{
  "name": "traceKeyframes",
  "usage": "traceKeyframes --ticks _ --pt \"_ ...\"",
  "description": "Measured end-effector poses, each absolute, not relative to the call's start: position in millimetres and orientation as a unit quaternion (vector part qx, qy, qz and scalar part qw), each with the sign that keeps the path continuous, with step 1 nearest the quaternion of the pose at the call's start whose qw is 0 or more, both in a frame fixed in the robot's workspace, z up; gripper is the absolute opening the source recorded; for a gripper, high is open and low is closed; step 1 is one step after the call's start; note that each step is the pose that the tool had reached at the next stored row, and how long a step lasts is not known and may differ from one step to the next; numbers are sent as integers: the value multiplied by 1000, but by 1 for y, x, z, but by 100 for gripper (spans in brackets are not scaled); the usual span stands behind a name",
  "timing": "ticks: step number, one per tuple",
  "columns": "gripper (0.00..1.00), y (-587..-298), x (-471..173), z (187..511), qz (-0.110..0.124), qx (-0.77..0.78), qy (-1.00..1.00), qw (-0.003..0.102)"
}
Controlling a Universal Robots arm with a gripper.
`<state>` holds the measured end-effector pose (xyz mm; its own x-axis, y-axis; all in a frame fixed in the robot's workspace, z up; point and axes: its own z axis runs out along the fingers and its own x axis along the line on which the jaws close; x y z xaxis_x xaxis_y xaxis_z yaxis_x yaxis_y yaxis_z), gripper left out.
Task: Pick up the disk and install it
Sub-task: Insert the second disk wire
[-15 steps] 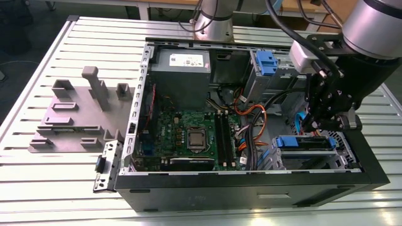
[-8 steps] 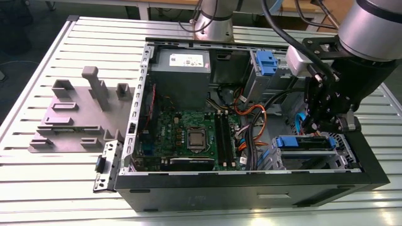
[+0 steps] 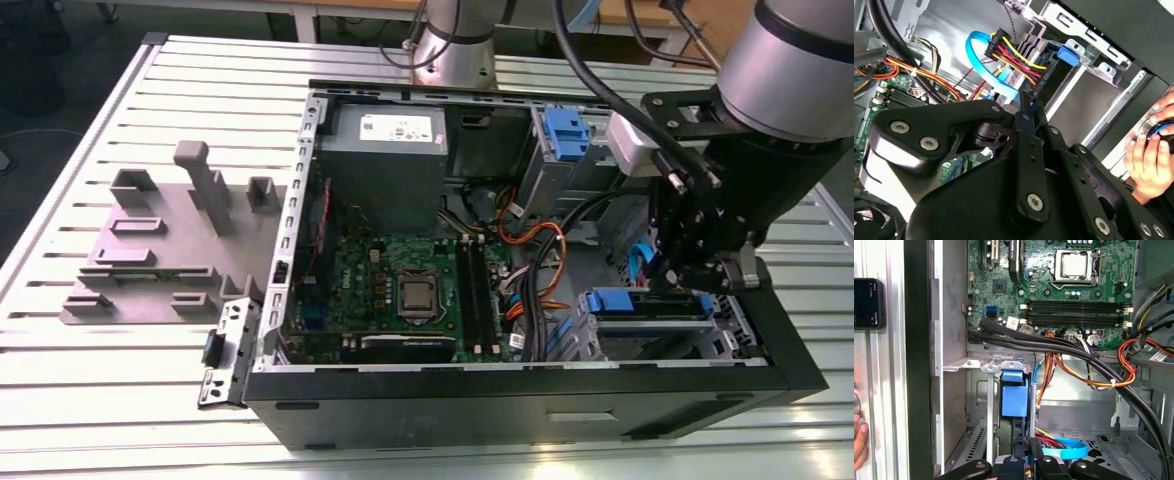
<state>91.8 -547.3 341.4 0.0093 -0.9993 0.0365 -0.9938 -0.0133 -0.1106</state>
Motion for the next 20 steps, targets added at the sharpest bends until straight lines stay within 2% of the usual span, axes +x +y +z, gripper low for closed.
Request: traceKeyframes --ticks 20 --pt "16 -552 92 334 -52 -711 701 30"
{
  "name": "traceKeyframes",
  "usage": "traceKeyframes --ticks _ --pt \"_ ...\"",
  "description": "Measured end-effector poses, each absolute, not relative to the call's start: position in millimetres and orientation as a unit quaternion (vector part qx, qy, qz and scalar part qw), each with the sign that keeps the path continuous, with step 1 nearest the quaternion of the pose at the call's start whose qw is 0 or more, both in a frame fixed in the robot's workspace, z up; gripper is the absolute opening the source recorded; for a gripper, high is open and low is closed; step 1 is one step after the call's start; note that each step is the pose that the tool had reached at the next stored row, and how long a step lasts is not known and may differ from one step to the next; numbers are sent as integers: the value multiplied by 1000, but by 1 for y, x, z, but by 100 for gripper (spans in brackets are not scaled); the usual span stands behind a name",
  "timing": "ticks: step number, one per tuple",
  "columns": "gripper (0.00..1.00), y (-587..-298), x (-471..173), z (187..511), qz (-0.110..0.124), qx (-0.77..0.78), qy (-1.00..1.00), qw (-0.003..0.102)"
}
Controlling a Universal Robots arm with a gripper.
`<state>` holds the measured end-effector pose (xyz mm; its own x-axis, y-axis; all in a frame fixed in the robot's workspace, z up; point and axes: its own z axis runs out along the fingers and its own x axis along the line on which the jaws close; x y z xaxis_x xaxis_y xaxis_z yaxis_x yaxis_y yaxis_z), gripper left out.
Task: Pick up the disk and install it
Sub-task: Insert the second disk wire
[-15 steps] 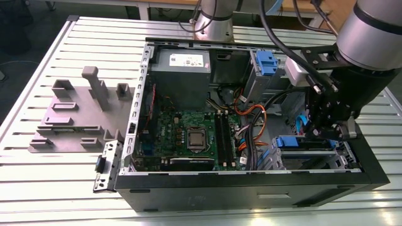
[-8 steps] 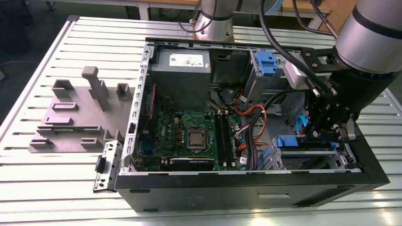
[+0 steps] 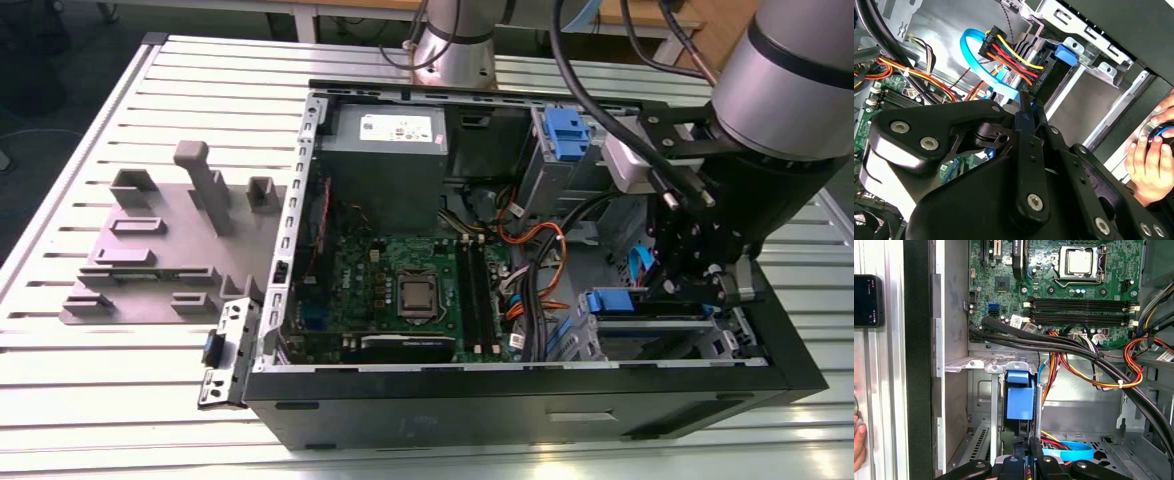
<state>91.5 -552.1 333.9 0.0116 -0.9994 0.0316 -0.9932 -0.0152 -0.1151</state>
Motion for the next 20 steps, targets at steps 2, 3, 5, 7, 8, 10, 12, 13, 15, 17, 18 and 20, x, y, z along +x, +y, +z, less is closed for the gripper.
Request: traceKeyframes --ticks 2,3,5,7,8,10,12,13,15,17,18,20 --pt "16 -552 92 334 -50 -710 701 32" --pt "16 -552 92 334 -49 -710 701 33" --pt "16 -552 92 334 -48 -710 701 33" --pt "16 -552 92 334 -48 -710 701 33" --pt "16 -552 92 334 -48 -710 701 33" --pt "16 -553 92 334 -48 -710 701 33" --pt "16 -553 92 334 -48 -710 701 33" --pt "16 -554 92 334 -48 -710 701 33" --pt "16 -554 92 334 -48 -710 701 33" --pt "16 -555 92 334 -48 -710 701 34" --pt "16 -555 92 334 -48 -710 701 34" --pt "16 -555 92 334 -45 -710 702 37"
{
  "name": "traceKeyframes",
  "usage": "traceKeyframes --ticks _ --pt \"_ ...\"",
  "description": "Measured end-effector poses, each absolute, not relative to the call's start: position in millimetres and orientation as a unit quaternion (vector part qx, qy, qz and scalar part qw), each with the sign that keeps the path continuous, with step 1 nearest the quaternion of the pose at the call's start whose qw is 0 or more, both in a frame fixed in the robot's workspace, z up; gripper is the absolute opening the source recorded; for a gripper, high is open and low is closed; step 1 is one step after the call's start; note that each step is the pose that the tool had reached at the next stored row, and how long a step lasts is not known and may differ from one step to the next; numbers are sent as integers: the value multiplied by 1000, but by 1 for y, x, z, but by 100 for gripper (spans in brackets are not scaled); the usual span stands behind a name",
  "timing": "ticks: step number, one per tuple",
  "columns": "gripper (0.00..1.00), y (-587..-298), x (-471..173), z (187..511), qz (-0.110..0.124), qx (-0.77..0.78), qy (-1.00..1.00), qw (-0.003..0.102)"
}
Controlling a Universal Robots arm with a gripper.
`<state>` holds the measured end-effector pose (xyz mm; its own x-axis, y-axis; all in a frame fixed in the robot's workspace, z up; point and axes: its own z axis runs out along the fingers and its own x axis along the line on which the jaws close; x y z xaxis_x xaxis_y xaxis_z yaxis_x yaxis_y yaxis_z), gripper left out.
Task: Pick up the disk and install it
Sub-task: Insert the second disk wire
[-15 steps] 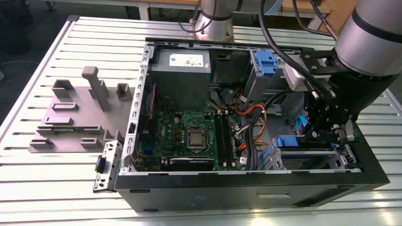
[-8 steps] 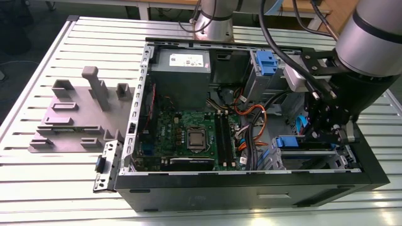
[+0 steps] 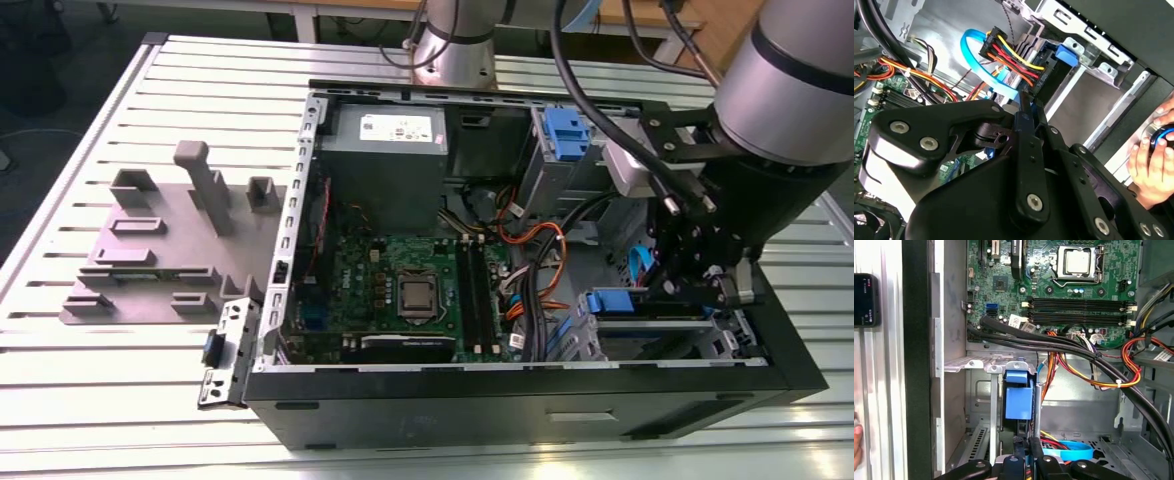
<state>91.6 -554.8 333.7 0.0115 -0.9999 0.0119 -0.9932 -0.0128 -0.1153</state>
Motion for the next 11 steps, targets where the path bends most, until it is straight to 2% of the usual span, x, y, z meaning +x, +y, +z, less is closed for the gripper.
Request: traceKeyframes --ticks 5,11 --pt "16 -556 92 334 -31 -709 702 51" --pt "16 -558 92 335 -30 -709 702 52"
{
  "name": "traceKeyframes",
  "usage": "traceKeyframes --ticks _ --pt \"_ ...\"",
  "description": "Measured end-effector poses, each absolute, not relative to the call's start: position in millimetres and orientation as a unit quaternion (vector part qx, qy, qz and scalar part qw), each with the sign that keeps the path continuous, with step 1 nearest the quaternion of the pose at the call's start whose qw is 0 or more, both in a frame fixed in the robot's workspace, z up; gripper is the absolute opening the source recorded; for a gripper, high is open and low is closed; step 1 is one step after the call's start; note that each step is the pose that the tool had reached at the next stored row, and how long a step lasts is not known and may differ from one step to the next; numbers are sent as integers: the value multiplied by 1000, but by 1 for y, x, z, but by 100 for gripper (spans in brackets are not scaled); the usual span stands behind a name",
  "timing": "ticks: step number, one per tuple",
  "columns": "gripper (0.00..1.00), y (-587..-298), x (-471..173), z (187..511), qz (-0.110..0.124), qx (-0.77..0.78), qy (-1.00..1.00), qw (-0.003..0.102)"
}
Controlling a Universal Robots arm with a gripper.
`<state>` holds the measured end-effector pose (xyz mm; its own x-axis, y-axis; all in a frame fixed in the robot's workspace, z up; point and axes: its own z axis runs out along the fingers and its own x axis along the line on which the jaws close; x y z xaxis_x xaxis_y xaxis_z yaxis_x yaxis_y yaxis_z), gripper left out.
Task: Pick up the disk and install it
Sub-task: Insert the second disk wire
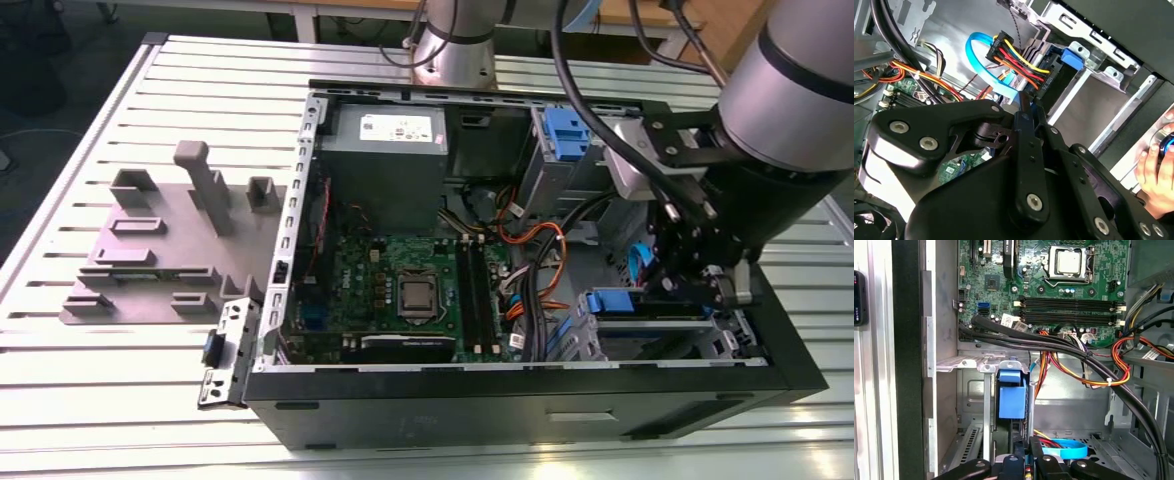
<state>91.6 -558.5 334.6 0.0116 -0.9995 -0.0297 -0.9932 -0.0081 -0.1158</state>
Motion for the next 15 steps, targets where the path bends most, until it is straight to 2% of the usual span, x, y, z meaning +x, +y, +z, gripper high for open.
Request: traceKeyframes --ticks 10,15 --pt "16 -565 92 338 -29 -709 703 52" --pt "16 -566 92 337 -22 -708 703 61"
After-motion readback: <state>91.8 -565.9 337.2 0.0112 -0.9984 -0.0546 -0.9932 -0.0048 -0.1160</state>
